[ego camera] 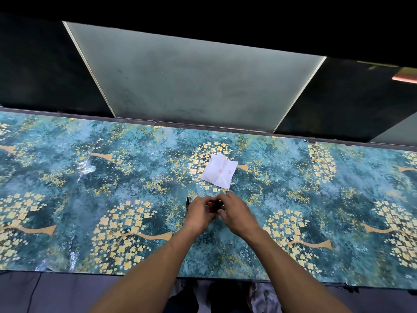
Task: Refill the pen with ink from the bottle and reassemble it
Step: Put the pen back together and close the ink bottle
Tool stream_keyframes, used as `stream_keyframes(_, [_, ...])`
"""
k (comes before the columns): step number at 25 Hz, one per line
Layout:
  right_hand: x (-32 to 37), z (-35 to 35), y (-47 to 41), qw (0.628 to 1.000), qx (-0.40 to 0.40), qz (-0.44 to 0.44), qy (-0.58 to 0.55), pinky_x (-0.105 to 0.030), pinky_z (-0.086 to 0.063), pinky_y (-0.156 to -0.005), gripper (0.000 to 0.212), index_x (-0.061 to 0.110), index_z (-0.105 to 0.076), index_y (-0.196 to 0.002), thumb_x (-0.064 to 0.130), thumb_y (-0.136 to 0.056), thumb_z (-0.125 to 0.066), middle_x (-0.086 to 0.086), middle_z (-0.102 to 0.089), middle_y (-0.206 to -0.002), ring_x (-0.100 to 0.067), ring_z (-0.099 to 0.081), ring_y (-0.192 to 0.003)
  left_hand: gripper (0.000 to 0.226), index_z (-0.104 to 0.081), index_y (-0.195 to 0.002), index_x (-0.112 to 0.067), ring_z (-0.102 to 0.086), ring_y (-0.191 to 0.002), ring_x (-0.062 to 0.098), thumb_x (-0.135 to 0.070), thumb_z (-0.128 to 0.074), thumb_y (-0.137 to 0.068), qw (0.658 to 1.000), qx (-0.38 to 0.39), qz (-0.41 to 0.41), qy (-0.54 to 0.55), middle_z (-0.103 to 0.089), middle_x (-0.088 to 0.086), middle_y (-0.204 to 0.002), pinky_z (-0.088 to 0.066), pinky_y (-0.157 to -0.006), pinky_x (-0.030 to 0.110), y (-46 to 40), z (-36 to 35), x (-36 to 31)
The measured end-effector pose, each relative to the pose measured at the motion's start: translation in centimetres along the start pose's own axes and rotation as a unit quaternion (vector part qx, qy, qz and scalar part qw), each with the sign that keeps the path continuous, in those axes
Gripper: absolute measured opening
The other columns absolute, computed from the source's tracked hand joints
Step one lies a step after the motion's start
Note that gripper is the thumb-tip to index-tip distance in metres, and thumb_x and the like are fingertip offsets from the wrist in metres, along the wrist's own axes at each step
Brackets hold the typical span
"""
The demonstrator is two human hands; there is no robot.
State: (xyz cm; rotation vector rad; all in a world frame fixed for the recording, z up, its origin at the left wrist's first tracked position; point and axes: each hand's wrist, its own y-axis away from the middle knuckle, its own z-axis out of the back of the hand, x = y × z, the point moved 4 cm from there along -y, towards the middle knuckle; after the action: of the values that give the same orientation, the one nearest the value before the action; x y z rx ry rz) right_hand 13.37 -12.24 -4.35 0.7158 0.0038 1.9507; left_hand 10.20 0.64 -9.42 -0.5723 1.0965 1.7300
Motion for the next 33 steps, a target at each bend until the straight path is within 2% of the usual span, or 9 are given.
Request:
stream_keyframes(3, [0.0, 0.3, 0.0, 0.997, -0.026, -0.048, 0.060, -0.042, -0.052, -0.073, 0.028, 0.019, -0.055, -0.101, 0.042, -0.092, -0.066, -0.007, -0.065, -0.101, -0.032, -0.063, -0.093, 0.043, -0.071, -0.115, -0.023, -0.068, -0.090, 0.023, -0.007, -0.070, -0.076, 1.000, -0.007, -0.001, 0.007, -0.066, 0.005, -0.111, -0.055, -0.083, 0.034, 0.1, 0.0, -0.2])
stream_keyframes(5, [0.6, 0.6, 0.0, 0.994, -0.041, -0.053, 0.091, -0.040, -0.051, -0.072, 0.035, 0.020, -0.056, -0.103, 0.051, -0.092, -0.064, -0.005, -0.065, -0.104, -0.030, -0.063, -0.094, 0.042, -0.071, -0.117, -0.022, -0.067, -0.092, 0.023, -0.007, -0.069, -0.078, 1.000, -0.011, 0.001, -0.001, -0.065, 0.004, -0.111, -0.054, -0.084, 0.035, 0.2, 0.1, -0.3])
stream_keyframes(9, [1.6, 0.9, -0.4, 0.996, -0.039, 0.009, 0.080, -0.042, -0.053, -0.077, 0.029, 0.022, -0.058, -0.116, 0.040, -0.093, -0.064, -0.002, -0.058, -0.112, -0.027, -0.060, -0.102, 0.037, -0.072, -0.111, -0.020, -0.070, -0.088, 0.019, -0.006, -0.067, -0.077, 1.000, -0.008, -0.008, 0.005, -0.071, 0.003, -0.104, -0.056, -0.079, 0.033, -0.1, 0.3, -0.3])
stream_keyframes(12, [1.7, 0.8, -0.9, 0.995, -0.046, -0.018, 0.091, -0.042, -0.052, -0.075, 0.026, 0.016, -0.061, -0.107, 0.038, -0.093, -0.064, -0.006, -0.059, -0.105, -0.030, -0.061, -0.098, 0.035, -0.074, -0.107, -0.018, -0.069, -0.081, 0.017, -0.004, -0.066, -0.076, 1.000, -0.010, -0.012, 0.010, -0.075, 0.002, -0.098, -0.054, -0.073, 0.029, -0.1, 0.3, -0.5])
stream_keyframes(16, [2.1, 0.4, -0.9, 0.989, -0.068, -0.058, 0.116, -0.042, -0.050, -0.074, 0.035, 0.013, -0.060, -0.109, 0.045, -0.096, -0.060, -0.010, -0.062, -0.108, -0.034, -0.064, -0.098, 0.033, -0.075, -0.107, -0.018, -0.068, -0.085, 0.016, -0.007, -0.065, -0.077, 1.000, -0.005, -0.021, 0.013, -0.076, 0.001, -0.098, -0.050, -0.071, 0.026, 0.0, 0.3, -0.4])
stream_keyframes(22, [1.1, 0.0, -0.4, 0.998, -0.013, 0.014, 0.065, -0.043, -0.050, -0.078, 0.026, 0.017, -0.057, -0.112, 0.035, -0.095, -0.064, -0.006, -0.056, -0.110, -0.030, -0.059, -0.098, 0.036, -0.072, -0.111, -0.021, -0.067, -0.082, 0.019, -0.007, -0.067, -0.078, 1.000, 0.009, -0.005, 0.012, -0.070, 0.005, -0.104, -0.055, -0.074, 0.034, -0.2, 0.3, 0.2])
stream_keyframes(24, [0.6, 0.2, -0.3, 0.998, -0.016, 0.012, 0.055, -0.043, -0.049, -0.079, 0.023, 0.016, -0.058, -0.111, 0.031, -0.095, -0.065, -0.006, -0.057, -0.109, -0.030, -0.060, -0.098, 0.039, -0.071, -0.114, -0.024, -0.067, -0.083, 0.021, -0.008, -0.071, -0.078, 1.000, 0.006, -0.001, 0.013, -0.068, 0.005, -0.106, -0.056, -0.078, 0.037, -0.3, 0.2, 0.2])
stream_keyframes(27, [0.8, 0.3, -0.2, 0.998, -0.033, -0.002, 0.058, -0.042, -0.049, -0.079, 0.024, 0.013, -0.059, -0.109, 0.031, -0.095, -0.066, -0.009, -0.058, -0.107, -0.031, -0.060, -0.097, 0.041, -0.072, -0.114, -0.022, -0.065, -0.079, 0.021, -0.007, -0.072, -0.077, 1.000, -0.001, 0.000, 0.003, -0.069, 0.005, -0.106, -0.052, -0.074, 0.031, -0.4, 0.1, 0.0])
stream_keyframes(33, [1.0, 0.1, -0.3, 0.997, -0.040, -0.022, 0.059, -0.042, -0.048, -0.079, 0.025, 0.012, -0.060, -0.110, 0.031, -0.095, -0.066, -0.010, -0.059, -0.109, -0.031, -0.060, -0.099, 0.041, -0.072, -0.115, -0.021, -0.068, -0.082, 0.025, -0.005, -0.072, -0.077, 1.000, -0.005, 0.005, 0.003, -0.071, 0.004, -0.105, -0.051, -0.072, 0.030, -0.1, 0.2, -0.1])
